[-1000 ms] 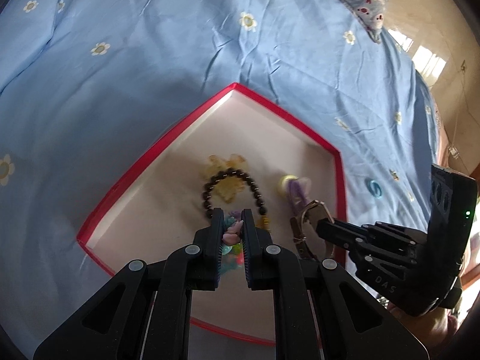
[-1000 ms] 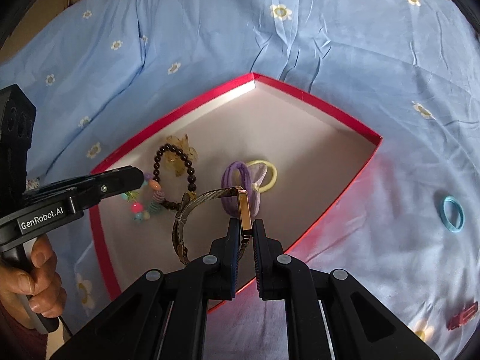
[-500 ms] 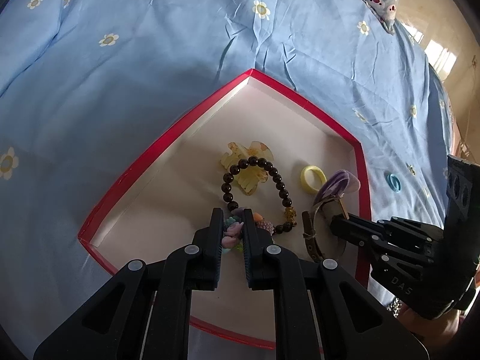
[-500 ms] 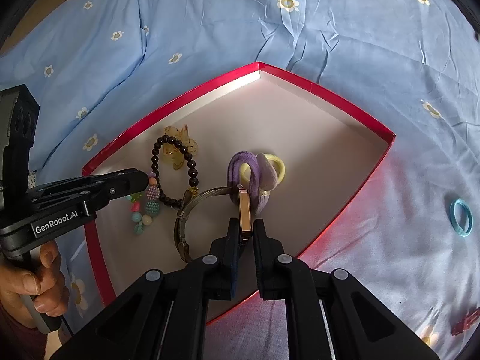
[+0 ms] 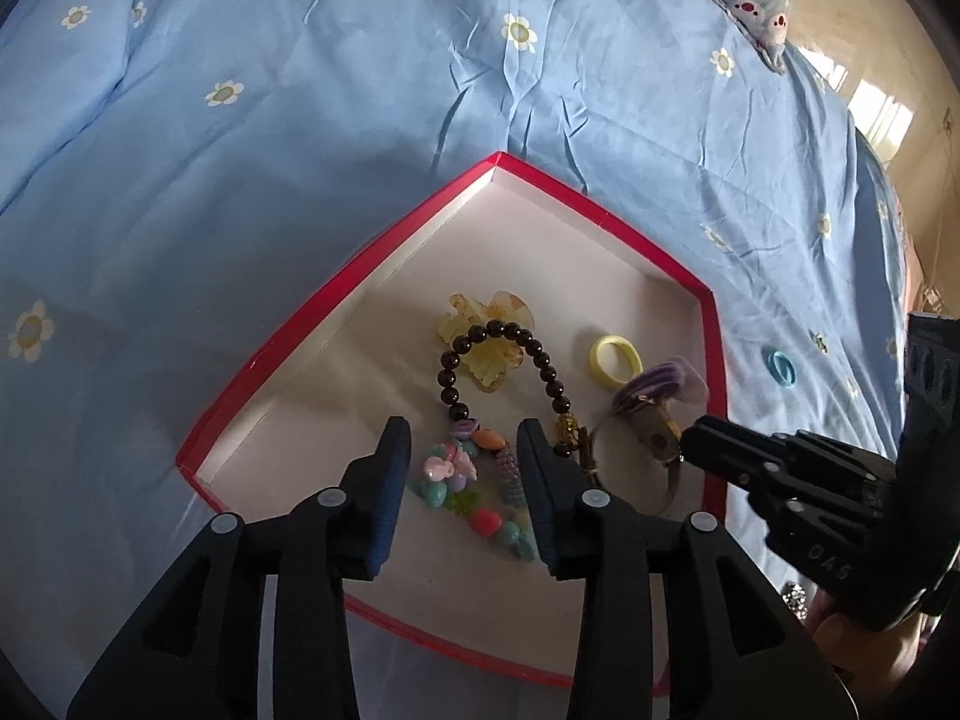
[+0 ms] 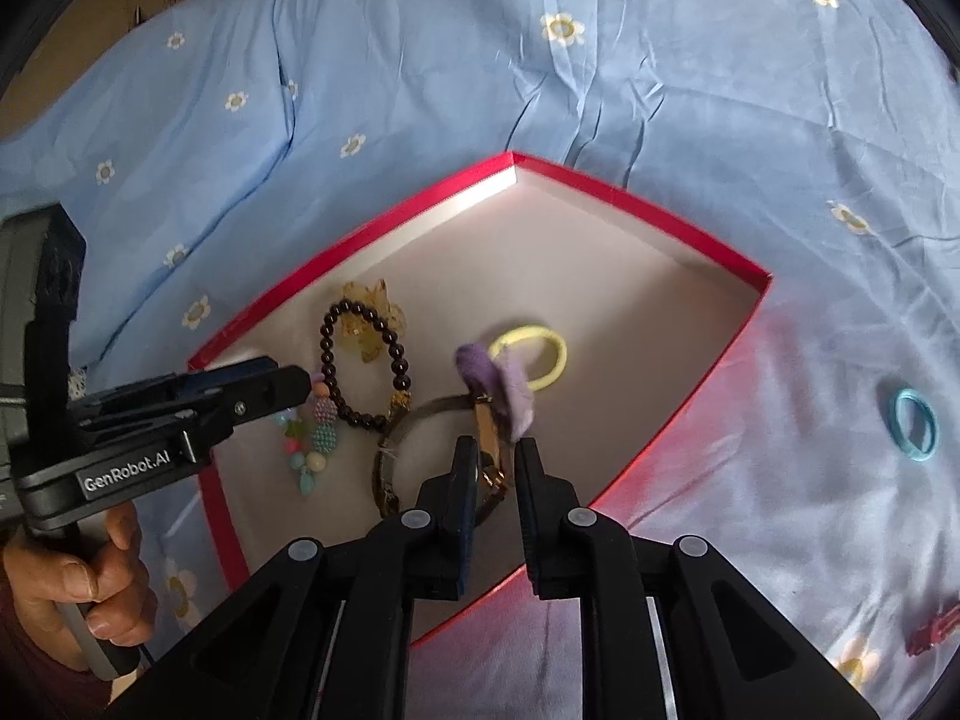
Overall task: Organize jewelry
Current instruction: 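Open both grippers to release the pastel bracelet and watch into the lid, then move both grippers back over the remaining jewelry, then grasp the gold ring with the left gripper while the right grasps the pink hair clip, then carry the ring and pink clip over the box lid and lower them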
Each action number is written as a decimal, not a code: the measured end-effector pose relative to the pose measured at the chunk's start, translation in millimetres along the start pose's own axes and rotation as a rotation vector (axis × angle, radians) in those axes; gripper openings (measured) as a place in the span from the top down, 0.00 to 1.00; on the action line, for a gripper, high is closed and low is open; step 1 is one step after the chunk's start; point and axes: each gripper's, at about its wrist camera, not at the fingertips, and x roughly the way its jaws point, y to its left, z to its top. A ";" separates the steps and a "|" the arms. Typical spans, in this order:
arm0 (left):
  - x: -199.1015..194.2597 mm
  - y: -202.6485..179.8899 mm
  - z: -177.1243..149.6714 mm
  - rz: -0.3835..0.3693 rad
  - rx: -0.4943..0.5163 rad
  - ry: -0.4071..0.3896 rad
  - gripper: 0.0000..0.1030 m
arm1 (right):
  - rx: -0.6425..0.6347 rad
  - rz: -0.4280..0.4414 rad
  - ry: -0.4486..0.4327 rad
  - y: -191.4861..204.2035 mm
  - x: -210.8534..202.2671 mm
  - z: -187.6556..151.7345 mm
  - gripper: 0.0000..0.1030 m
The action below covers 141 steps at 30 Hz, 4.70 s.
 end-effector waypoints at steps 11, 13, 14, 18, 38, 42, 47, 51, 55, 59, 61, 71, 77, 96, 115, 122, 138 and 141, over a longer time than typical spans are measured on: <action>-23.9 -23.3 -10.2 -0.036 0.016 -0.015 0.48 | 0.092 0.010 -0.089 -19.9 -54.0 -20.0 0.62; -27.5 -32.0 -13.8 -0.047 0.034 -0.014 0.48 | 0.120 0.002 -0.101 -27.6 -64.0 -27.5 0.58; -28.8 -35.7 -15.3 -0.050 0.041 -0.013 0.48 | 0.136 -0.003 -0.107 -32.7 -69.7 -31.9 0.58; -32.1 -52.7 -21.4 -0.073 0.066 -0.004 0.45 | 0.194 -0.034 -0.124 -55.3 -91.6 -47.1 0.58; -27.0 -135.7 -50.6 -0.169 0.220 0.061 0.44 | 0.391 -0.193 -0.192 -139.2 -167.6 -116.0 0.52; -25.0 -149.9 -54.3 -0.179 0.253 0.073 0.44 | 0.413 -0.199 -0.189 -147.8 -170.8 -126.6 0.52; -19.9 -166.4 -59.2 -0.190 0.296 0.093 0.44 | 0.431 -0.203 -0.195 -155.0 -174.0 -132.6 0.52; -14.1 -177.7 -63.9 -0.193 0.328 0.110 0.44 | 0.442 -0.205 -0.201 -160.3 -176.3 -135.0 0.52; -7.7 -187.5 -67.7 -0.196 0.362 0.125 0.44 | 0.452 -0.207 -0.202 -165.4 -176.3 -135.5 0.52; 1.4 -198.4 -72.5 -0.199 0.405 0.150 0.44 | 0.454 -0.203 -0.203 -169.3 -174.6 -133.3 0.52; 7.5 -205.1 -76.5 -0.196 0.435 0.165 0.44 | 0.453 -0.201 -0.202 -170.7 -173.3 -131.8 0.52; 36.5 -224.9 -86.9 -0.165 0.520 0.192 0.44 | 0.449 -0.200 -0.176 -180.8 -159.0 -124.2 0.52; 44.5 -229.1 -83.8 -0.174 0.533 0.176 0.51 | 0.442 -0.186 -0.137 -185.9 -139.9 -115.1 0.52; 43.6 -209.3 -71.1 -0.251 0.446 0.166 0.79 | 0.389 -0.211 -0.102 -187.3 -104.4 -89.3 0.64; -8.7 -154.3 -45.2 -0.230 0.294 0.060 0.79 | 0.297 -0.082 -0.151 -124.7 -125.4 -81.9 0.64; -19.6 -135.8 -40.3 -0.216 0.255 0.035 0.79 | 0.253 -0.052 -0.150 -99.9 -124.5 -74.6 0.64; -39.1 -92.9 -28.9 -0.181 0.171 -0.016 0.79 | 0.164 0.004 -0.132 -55.5 -109.0 -52.8 0.64; -41.3 -85.7 -27.5 -0.174 0.161 -0.023 0.79 | 0.151 0.012 -0.130 -48.6 -106.6 -48.4 0.64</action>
